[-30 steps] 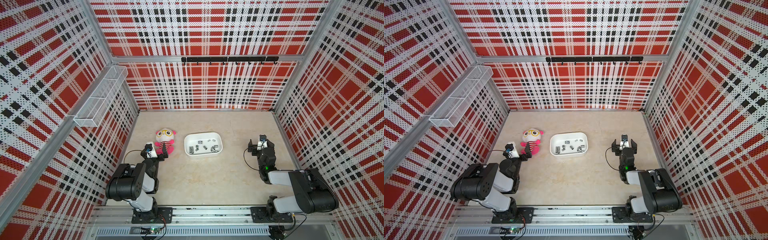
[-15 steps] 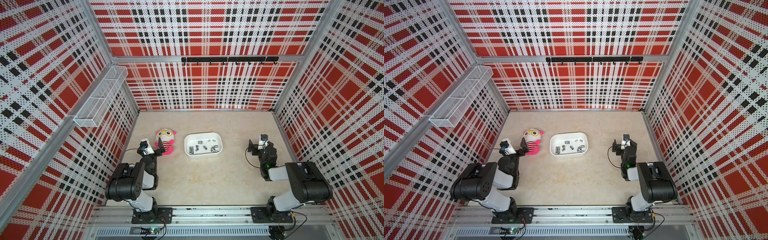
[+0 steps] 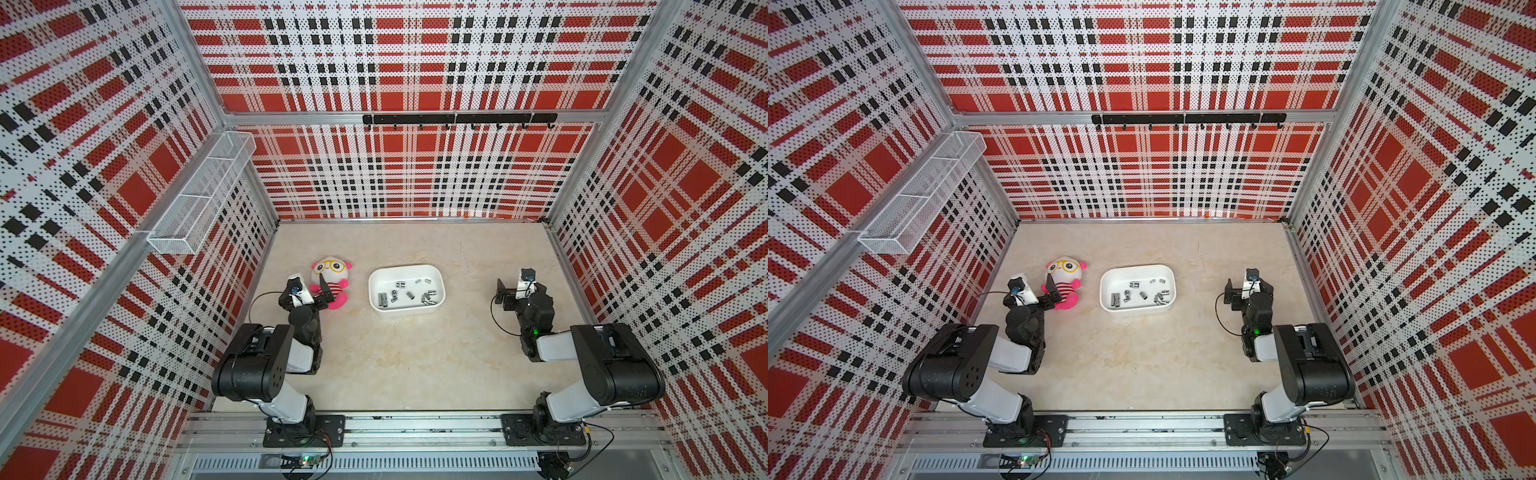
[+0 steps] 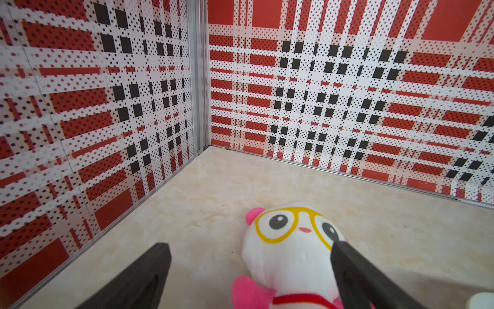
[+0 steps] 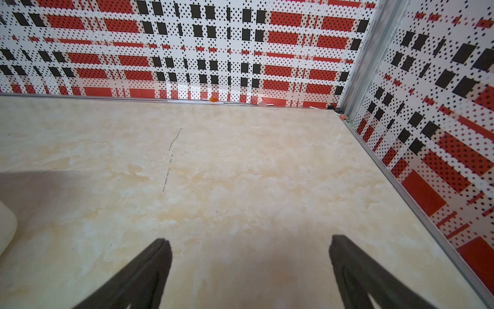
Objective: Put the socket on the desktop into the storage box
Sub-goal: Reset both arms
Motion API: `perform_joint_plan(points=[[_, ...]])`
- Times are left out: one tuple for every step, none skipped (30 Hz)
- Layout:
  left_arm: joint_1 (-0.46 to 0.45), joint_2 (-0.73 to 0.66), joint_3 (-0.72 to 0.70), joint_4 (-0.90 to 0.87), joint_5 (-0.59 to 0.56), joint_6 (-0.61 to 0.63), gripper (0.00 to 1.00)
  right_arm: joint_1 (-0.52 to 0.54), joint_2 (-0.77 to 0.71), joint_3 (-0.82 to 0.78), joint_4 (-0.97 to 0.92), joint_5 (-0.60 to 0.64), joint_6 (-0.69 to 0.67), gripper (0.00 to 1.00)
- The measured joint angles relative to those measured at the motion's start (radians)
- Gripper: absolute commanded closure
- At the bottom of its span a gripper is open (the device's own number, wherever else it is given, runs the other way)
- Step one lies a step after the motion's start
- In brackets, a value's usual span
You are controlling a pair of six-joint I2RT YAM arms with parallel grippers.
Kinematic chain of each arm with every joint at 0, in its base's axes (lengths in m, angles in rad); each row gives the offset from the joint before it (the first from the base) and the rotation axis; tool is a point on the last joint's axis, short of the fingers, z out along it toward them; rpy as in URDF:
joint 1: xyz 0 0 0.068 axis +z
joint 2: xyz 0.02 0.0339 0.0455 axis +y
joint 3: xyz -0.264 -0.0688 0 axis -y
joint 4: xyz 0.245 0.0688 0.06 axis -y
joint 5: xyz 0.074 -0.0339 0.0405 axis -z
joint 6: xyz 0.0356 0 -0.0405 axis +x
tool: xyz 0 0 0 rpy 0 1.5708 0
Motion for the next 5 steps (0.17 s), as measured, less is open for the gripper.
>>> perform_joint_plan(points=[[0.000, 0.000, 0.000, 0.000, -0.003, 0.000, 0.01, 0.000, 0.000, 0.000, 0.000, 0.000, 0.000, 0.00], [0.000, 0.000, 0.000, 0.000, -0.005, 0.001, 0.01, 0.000, 0.000, 0.000, 0.000, 0.000, 0.000, 0.00], [0.000, 0.000, 0.000, 0.000, -0.007, 0.001, 0.01, 0.000, 0.000, 0.000, 0.000, 0.000, 0.000, 0.00], [0.000, 0.000, 0.000, 0.000, -0.008, 0.001, 0.01, 0.000, 0.000, 0.000, 0.000, 0.000, 0.000, 0.00], [0.000, 0.000, 0.000, 0.000, -0.008, 0.002, 0.01, 0.000, 0.000, 0.000, 0.000, 0.000, 0.000, 0.00]])
